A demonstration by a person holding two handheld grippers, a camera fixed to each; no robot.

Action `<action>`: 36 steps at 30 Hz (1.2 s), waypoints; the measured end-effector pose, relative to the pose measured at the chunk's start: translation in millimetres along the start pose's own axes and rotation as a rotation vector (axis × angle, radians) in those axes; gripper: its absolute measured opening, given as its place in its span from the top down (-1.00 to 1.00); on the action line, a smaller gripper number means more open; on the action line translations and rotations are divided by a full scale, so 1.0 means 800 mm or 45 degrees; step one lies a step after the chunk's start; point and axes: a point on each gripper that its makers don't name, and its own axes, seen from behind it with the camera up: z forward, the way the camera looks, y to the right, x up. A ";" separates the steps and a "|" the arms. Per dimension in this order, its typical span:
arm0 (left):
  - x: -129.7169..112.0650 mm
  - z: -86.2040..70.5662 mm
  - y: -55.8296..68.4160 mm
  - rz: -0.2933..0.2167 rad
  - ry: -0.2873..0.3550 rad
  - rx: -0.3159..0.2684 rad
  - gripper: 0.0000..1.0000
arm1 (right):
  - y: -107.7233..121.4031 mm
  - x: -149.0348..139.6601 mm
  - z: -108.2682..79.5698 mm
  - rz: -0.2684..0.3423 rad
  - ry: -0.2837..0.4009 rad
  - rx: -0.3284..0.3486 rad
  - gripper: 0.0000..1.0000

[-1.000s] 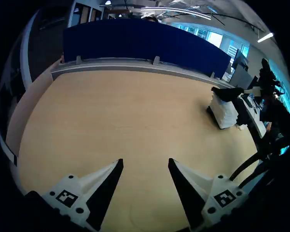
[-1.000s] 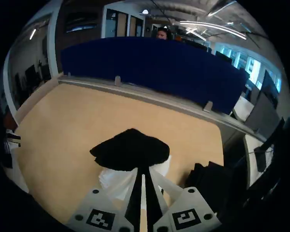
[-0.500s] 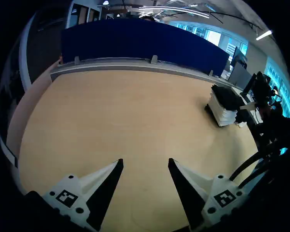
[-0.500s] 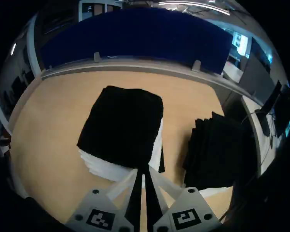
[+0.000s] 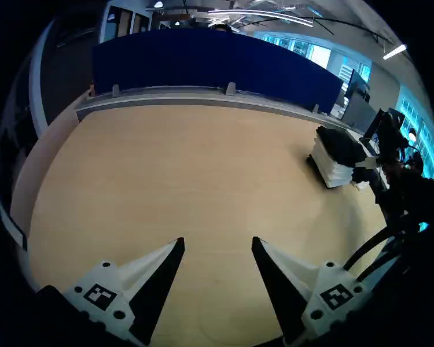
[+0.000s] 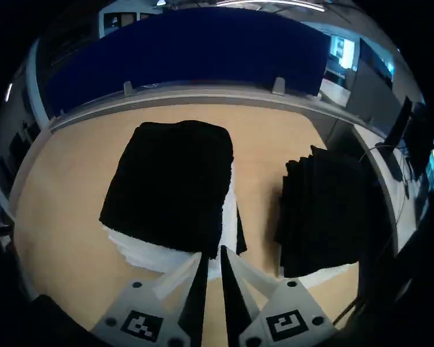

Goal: Fold towel

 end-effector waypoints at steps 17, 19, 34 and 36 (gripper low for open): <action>0.007 0.002 0.002 0.011 0.006 -0.015 -0.72 | -0.005 0.015 -0.030 0.000 0.123 -0.031 -0.73; 0.007 0.001 0.002 0.010 0.007 -0.015 -0.72 | -0.012 0.023 -0.033 -0.002 0.150 -0.022 -0.88; 0.004 -0.002 -0.002 -0.008 0.012 0.001 -0.72 | -0.056 0.097 -0.009 -0.051 0.238 0.042 -1.00; 0.004 -0.002 -0.004 -0.012 0.012 0.005 -0.72 | -0.060 0.109 -0.003 -0.058 0.244 0.047 -1.00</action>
